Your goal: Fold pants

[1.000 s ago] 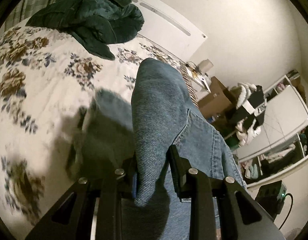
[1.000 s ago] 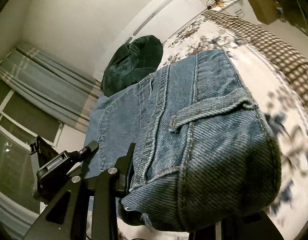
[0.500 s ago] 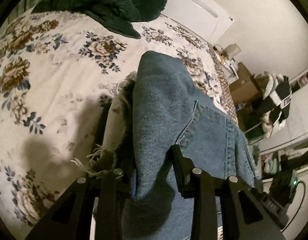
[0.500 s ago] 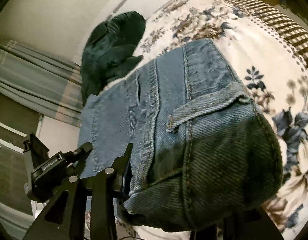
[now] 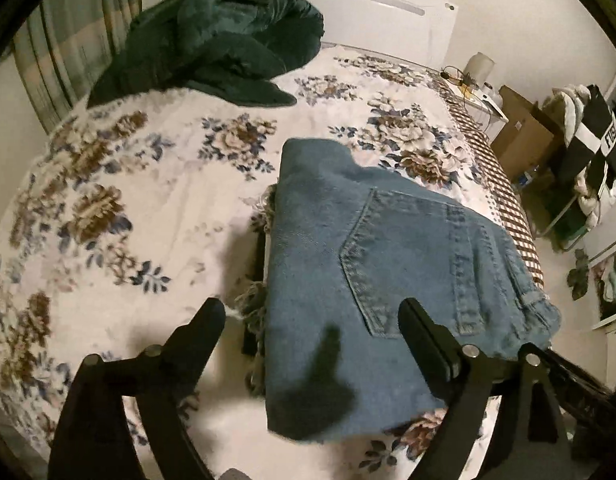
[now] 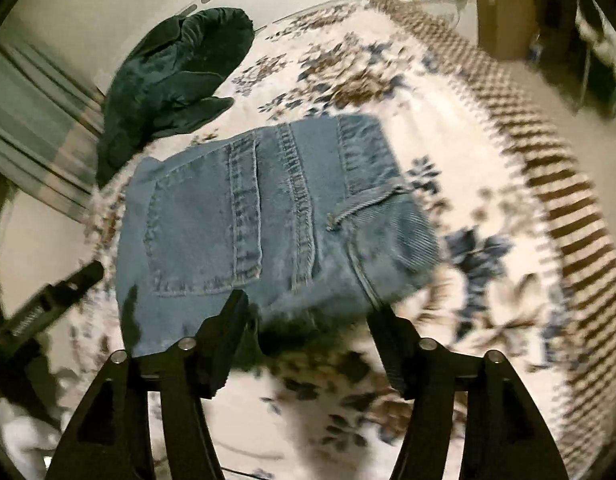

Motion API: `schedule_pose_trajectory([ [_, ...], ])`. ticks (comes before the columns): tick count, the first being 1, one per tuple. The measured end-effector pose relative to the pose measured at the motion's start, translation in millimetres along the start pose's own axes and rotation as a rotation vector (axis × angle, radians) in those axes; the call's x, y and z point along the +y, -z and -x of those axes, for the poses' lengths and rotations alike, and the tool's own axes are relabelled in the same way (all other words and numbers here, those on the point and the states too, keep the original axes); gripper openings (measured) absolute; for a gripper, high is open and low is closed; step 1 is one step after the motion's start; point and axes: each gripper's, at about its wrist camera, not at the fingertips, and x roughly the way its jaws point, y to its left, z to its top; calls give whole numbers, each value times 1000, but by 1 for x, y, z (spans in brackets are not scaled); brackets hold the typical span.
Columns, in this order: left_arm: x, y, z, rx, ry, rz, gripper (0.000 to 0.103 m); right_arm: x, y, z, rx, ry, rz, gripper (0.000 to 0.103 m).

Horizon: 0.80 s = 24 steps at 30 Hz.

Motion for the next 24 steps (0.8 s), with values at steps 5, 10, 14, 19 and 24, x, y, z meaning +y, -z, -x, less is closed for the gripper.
schedule_pose_trajectory([
  [5, -16, 13, 47, -48, -54, -37, 95, 17, 17, 67, -132, 218, 105, 90],
  [10, -31, 34, 103, -95, -74, -51, 97, 30, 35, 142, -244, 295, 165, 93],
  [14, -41, 53, 155, -134, -75, -53, 97, 36, 56, 204, -293, 278, 191, 94],
  [19, -55, 83, 226, -193, -94, -37, 97, 40, 91, 283, -353, 248, 205, 94],
  [24, -66, 112, 290, -255, -124, -27, 97, 43, 130, 367, -419, 214, 230, 94],
])
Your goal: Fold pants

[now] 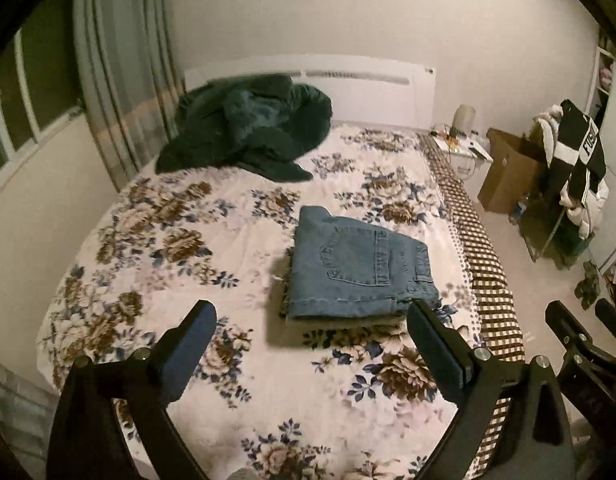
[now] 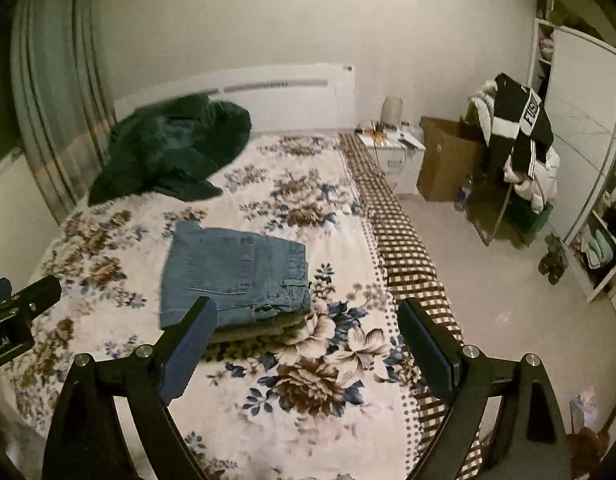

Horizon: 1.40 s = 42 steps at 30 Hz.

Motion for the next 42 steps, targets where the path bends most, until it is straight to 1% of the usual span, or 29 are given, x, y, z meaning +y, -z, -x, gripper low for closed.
schedule_pose_trajectory([
  [3, -2, 8, 36, -25, -14, 4, 97, -2, 2, 55, -44, -17, 19, 94],
  [8, 0, 19, 83, -56, -28, 15, 97, -5, 6, 127, -97, -32, 29, 94],
  [12, 7, 22, 108, -85, -36, 30, 97, -5, 7, 176, -122, -42, 29, 94],
  [17, 12, 29, 131, -110, -29, 15, 97, -1, 9, 215, -141, -55, 26, 94],
  [20, 15, 34, 137, -117, -24, 20, 97, 2, 8, 221, -141, -58, 22, 95],
  [21, 16, 36, 139, -118, -14, 25, 97, 4, 8, 223, -138, -61, 23, 97],
  [23, 18, 38, 142, -120, -6, 28, 103, 7, 10, 230, -143, -59, 27, 98],
  [26, 19, 39, 145, -124, -18, 23, 103, 11, 11, 227, -136, -58, 31, 99],
  [32, 16, 43, 140, -68, -31, -8, 103, 11, 8, 213, -107, -49, 32, 99],
  [36, 16, 45, 141, -62, -37, -18, 103, 10, 7, 201, -72, -64, 22, 99],
  [42, 16, 45, 142, -62, -39, -19, 103, 12, 8, 200, -67, -64, 26, 99],
])
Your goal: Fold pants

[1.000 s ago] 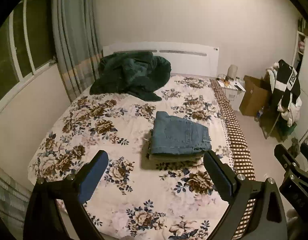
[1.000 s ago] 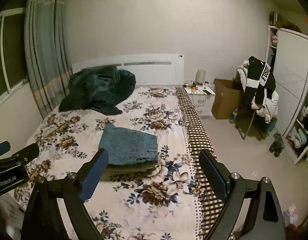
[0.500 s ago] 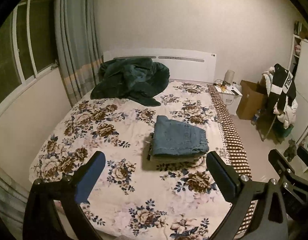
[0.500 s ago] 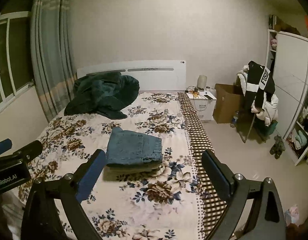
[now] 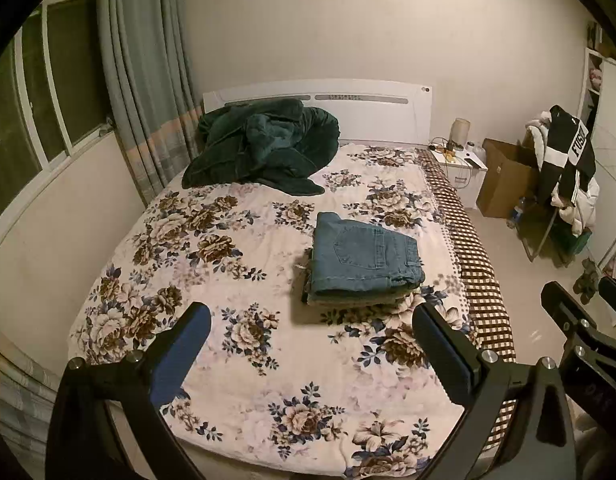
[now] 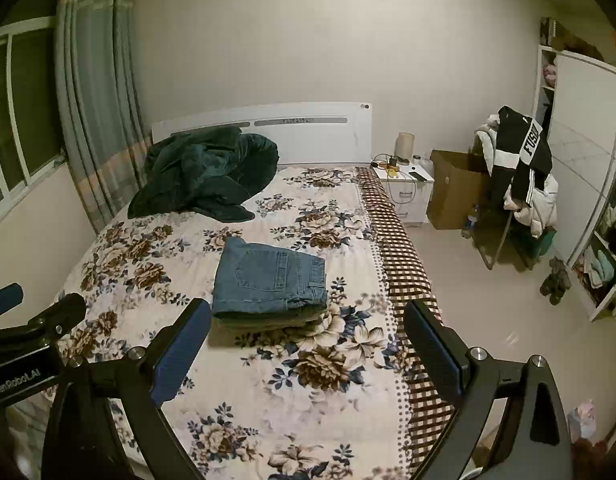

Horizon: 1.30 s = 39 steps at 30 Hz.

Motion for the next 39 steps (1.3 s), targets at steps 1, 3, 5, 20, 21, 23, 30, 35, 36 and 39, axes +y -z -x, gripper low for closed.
schedule_pose_trajectory([
  [1, 0, 0, 1, -2, 1, 2, 103, 1, 0, 0, 2, 0, 2, 99],
  [3, 1, -1, 2, -5, 0, 3, 103, 1, -1, 0, 1, 0, 2, 99],
  [5, 2, -2, 3, -8, 1, 6, 103, 2, -1, 0, 2, 2, 5, 99],
  [20, 3, -3, 3, -12, 4, 11, 103, 1, 1, -2, 10, -4, 7, 99],
  [21, 3, -4, 3, -13, 5, 13, 103, 1, 1, -2, 10, -4, 7, 99],
  [23, 4, -4, 4, -11, 5, 15, 103, 1, 2, -2, 11, -3, 7, 99],
  [30, 6, -5, 4, -14, 0, 19, 103, 1, 1, 0, 11, -5, 9, 99],
  [35, 6, -5, 5, -13, -1, 21, 103, 1, 1, 0, 10, -6, 10, 99],
  [36, 6, -5, 5, -12, -1, 21, 103, 2, 2, 0, 11, -6, 8, 99],
  [39, 6, -5, 6, -13, -3, 25, 103, 2, 1, 0, 12, -8, 11, 99],
])
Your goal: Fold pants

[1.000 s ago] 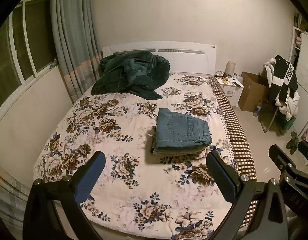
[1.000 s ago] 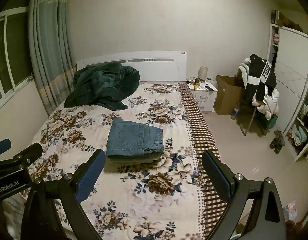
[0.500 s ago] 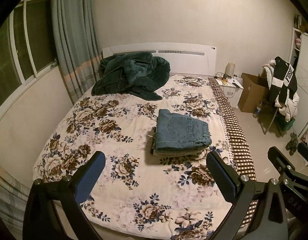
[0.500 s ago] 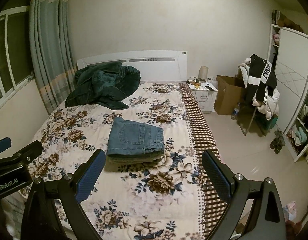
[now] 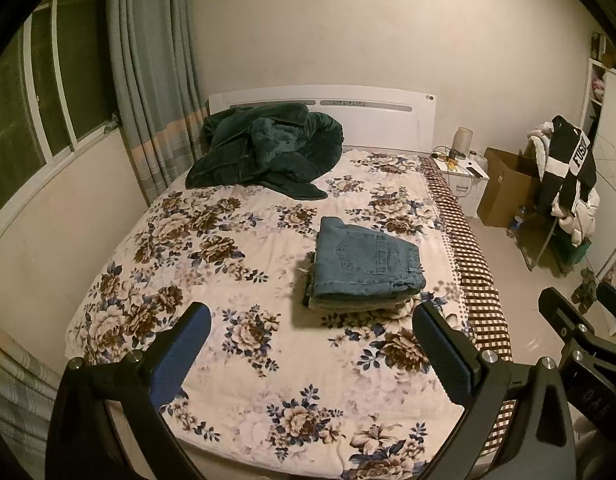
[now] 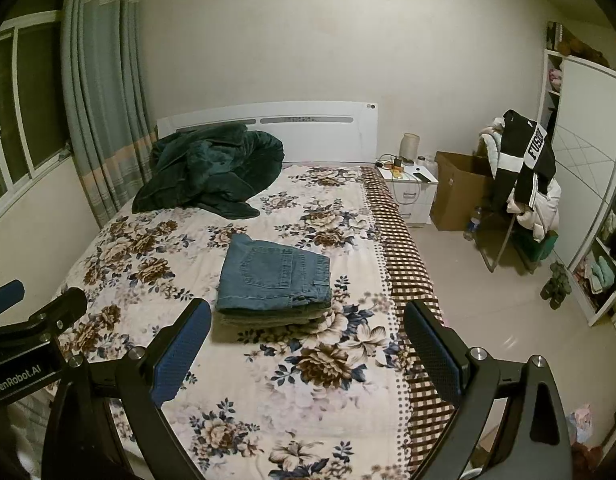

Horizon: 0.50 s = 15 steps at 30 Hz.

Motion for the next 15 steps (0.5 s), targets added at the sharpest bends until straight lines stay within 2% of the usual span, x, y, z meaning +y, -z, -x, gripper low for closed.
schedule_pose_trajectory([
  [15, 1, 3, 2, 1, -5, 5, 103, 1, -1, 0, 0, -4, 4, 99],
])
